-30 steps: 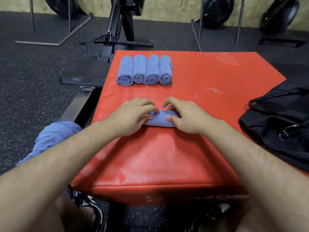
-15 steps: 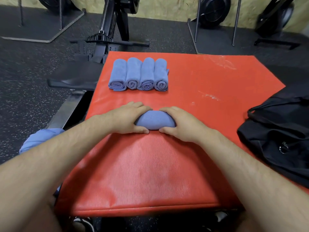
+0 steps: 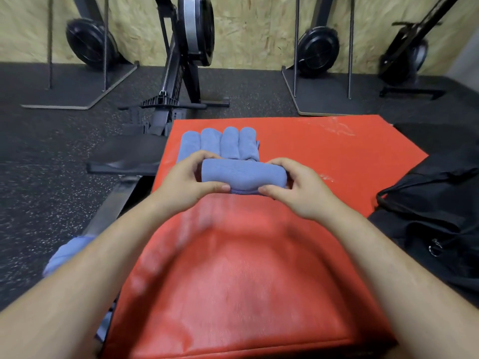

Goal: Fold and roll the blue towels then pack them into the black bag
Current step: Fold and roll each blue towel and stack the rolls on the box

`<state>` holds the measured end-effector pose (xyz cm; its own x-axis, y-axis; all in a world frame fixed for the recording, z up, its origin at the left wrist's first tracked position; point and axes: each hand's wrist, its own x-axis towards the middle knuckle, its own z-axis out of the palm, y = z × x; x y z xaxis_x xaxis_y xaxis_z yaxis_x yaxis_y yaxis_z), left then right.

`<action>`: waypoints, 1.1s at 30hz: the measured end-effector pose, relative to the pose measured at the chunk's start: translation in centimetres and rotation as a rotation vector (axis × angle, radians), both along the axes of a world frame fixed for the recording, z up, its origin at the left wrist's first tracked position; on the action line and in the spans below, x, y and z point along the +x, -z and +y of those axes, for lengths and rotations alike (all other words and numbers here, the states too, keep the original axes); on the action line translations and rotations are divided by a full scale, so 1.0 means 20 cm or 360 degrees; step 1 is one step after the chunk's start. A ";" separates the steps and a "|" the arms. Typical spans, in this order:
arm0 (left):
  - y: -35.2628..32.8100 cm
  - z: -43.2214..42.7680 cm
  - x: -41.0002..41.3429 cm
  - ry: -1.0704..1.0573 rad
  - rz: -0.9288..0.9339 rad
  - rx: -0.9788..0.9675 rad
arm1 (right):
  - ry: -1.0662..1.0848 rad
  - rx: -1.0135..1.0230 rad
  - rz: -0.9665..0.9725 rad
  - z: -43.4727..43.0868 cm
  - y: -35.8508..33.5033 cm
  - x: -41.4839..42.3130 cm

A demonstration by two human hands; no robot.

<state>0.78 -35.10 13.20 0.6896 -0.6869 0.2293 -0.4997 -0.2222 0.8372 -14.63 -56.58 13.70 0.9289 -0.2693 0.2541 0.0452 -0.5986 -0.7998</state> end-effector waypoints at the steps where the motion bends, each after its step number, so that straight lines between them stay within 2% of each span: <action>1: 0.00 -0.01 -0.02 -0.0038 -0.0057 0.0017 | 0.0042 -0.0064 -0.0015 0.01 0.00 0.00; 5: 0.07 -0.05 -0.10 -0.0487 -0.0288 -0.0096 | 0.0353 -0.0412 -0.0156 0.05 0.04 0.00; 7: 0.09 -0.08 -0.17 -0.0570 -0.0320 -0.0172 | 0.0550 -0.0596 -0.0230 0.08 0.07 0.01; 8: 0.08 -0.09 -0.20 -0.0528 -0.0228 -0.0182 | 0.0621 -0.0654 -0.0252 0.09 0.08 0.01; 11: 0.06 -0.14 -0.29 -0.0318 0.0317 -0.0238 | 0.0694 -0.0774 -0.0296 0.15 0.10 0.01; 15: 0.05 -0.21 -0.35 -0.0168 0.0830 -0.0463 | 0.0490 -0.0833 -0.0357 0.20 0.14 -0.03; 17: 0.04 -0.24 -0.35 -0.0144 0.0907 -0.0528 | 0.0331 -0.0605 -0.0332 0.21 0.13 -0.04; 19: 0.01 -0.27 -0.32 -0.0154 0.0911 -0.0550 | 0.0256 -0.0109 -0.0344 0.20 0.11 -0.03; 21: -0.02 -0.31 -0.30 -0.0176 0.0939 -0.0568 | 0.0321 0.0430 -0.0331 0.17 0.07 -0.01; 25: -0.05 -0.44 -0.31 -0.0142 0.0898 -0.0505 | 0.0356 0.1374 -0.0082 0.11 -0.02 0.00; 28: -0.04 -0.52 -0.30 -0.0133 0.0851 -0.0465 | 0.0352 0.1628 -0.0035 0.07 -0.05 0.02; 33: -0.04 -0.59 -0.22 -0.0089 0.0695 -0.0289 | 0.0422 0.1591 -0.0089 -0.01 -0.03 0.09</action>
<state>-3.54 -46.96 14.02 0.7829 -0.6218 0.0227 -0.0840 -0.0695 0.9940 -12.83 -56.80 14.32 0.8027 -0.5754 -0.1570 0.0613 0.3414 -0.9379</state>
